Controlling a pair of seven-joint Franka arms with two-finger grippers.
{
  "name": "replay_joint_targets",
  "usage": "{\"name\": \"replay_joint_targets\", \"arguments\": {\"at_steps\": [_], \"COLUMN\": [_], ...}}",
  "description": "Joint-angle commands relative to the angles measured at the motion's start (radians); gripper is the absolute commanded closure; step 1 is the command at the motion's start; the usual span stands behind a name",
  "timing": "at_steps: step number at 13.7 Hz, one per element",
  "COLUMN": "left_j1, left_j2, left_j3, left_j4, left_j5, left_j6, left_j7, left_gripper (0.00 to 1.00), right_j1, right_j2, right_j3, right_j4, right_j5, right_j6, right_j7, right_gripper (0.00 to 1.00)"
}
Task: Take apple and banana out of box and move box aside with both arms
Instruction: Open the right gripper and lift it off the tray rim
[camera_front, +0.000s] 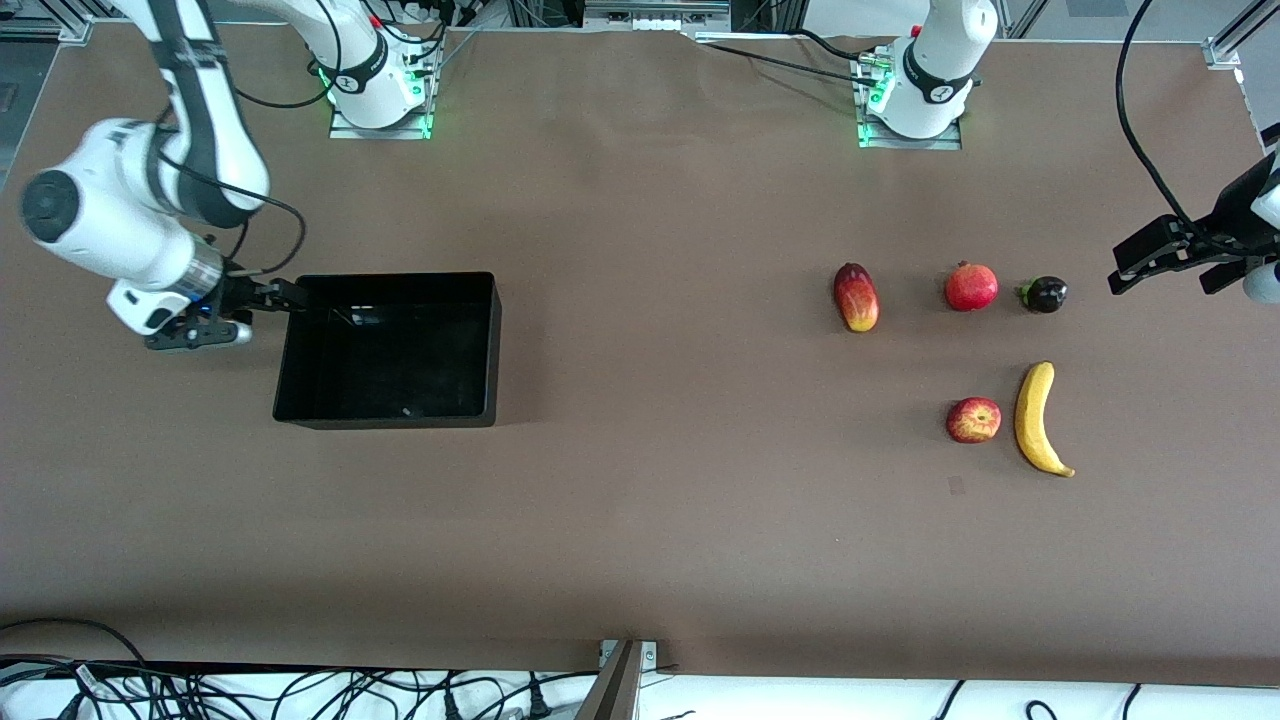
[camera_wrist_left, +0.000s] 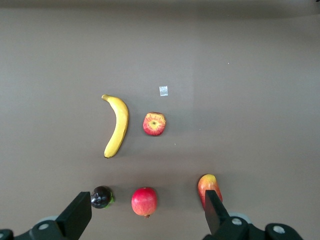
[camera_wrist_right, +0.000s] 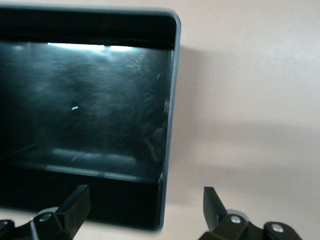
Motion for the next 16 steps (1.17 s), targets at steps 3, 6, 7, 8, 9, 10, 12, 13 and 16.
{"name": "replay_joint_targets", "arguments": {"at_steps": [3, 6, 7, 8, 9, 10, 12, 13, 16], "left_j1": [0.003, 0.006, 0.004, 0.006, 0.004, 0.004, 0.004, 0.004, 0.004], "left_j2": [0.013, 0.013, 0.013, 0.013, 0.013, 0.013, 0.013, 0.013, 0.013], "left_j3": [-0.008, -0.008, -0.008, -0.008, -0.008, -0.008, -0.008, -0.008, -0.008], "left_j4": [0.023, 0.023, 0.023, 0.023, 0.023, 0.023, 0.022, 0.022, 0.022], "left_j5": [-0.014, -0.013, -0.013, -0.013, -0.013, -0.013, -0.014, -0.014, -0.014], "left_j6": [-0.020, -0.020, -0.020, -0.020, -0.020, -0.020, -0.020, -0.020, -0.021], "left_j7": [-0.003, -0.002, -0.002, -0.002, -0.002, 0.000, -0.003, -0.002, -0.002], "left_gripper": [0.00, 0.00, 0.00, 0.00, 0.00, 0.00, 0.00, 0.00, 0.00], "right_j1": [0.003, 0.001, -0.002, 0.000, 0.000, 0.001, -0.011, -0.032, -0.212], "right_j2": [0.012, 0.018, 0.019, 0.019, 0.018, 0.018, 0.004, 0.016, 0.013], "right_j3": [-0.022, -0.075, -0.086, -0.086, -0.086, -0.086, -0.089, -0.074, 0.084], "right_j4": [0.307, 0.470, 0.507, 0.518, 0.526, 0.551, 0.575, 0.605, 0.644], "right_j5": [-0.098, -0.100, -0.098, -0.100, -0.101, -0.107, -0.132, -0.139, -0.129], "right_j6": [-0.360, -0.443, -0.463, -0.467, -0.469, -0.469, -0.530, -0.599, -0.670], "right_j7": [0.013, 0.011, 0.009, 0.011, 0.008, 0.011, 0.003, 0.006, 0.017], "right_gripper": [0.00, 0.00, 0.00, 0.00, 0.00, 0.00, 0.00, 0.00, 0.00]}}
